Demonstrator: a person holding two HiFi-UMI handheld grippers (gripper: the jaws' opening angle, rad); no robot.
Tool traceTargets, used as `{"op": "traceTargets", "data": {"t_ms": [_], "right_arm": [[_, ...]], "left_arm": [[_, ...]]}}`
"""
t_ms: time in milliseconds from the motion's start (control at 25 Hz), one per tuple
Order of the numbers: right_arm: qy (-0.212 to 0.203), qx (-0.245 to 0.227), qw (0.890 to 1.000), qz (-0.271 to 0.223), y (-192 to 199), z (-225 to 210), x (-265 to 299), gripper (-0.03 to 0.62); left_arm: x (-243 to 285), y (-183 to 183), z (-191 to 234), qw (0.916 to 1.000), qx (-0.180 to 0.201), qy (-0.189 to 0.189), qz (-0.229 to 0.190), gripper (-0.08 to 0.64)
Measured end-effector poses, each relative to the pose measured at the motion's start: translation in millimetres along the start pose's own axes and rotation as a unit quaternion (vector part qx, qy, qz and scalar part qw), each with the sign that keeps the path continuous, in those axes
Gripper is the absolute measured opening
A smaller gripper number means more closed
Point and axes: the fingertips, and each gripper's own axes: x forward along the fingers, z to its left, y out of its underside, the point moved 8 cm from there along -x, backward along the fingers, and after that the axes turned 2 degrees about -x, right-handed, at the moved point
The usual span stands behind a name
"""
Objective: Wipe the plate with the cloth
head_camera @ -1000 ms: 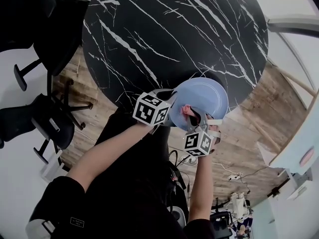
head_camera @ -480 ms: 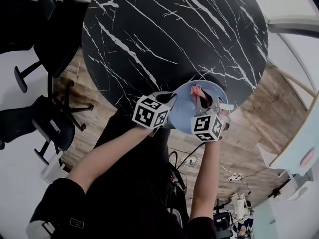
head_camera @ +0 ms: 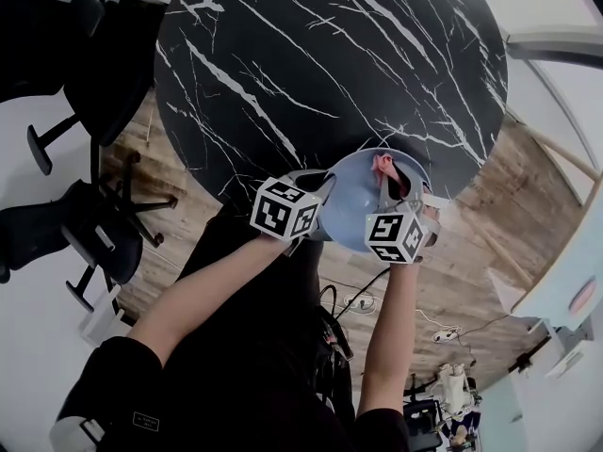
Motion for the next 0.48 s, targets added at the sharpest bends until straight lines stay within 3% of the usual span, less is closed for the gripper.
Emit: {"op": "traceTargets", "data": {"t_ms": [200,480], "right_arm": [[-0.005,-0.009,1.000,0.008,7,23,-12,0.011],[-0.042,-0.006,0.999,0.007,19,74,-36,0.011]], "left_arm": [[0,0,1,1.0000,-0.005,-0.001,-0.002,0.017],[0,0,1,1.0000,-0.004,0.001,-0.003,0.017]]}}
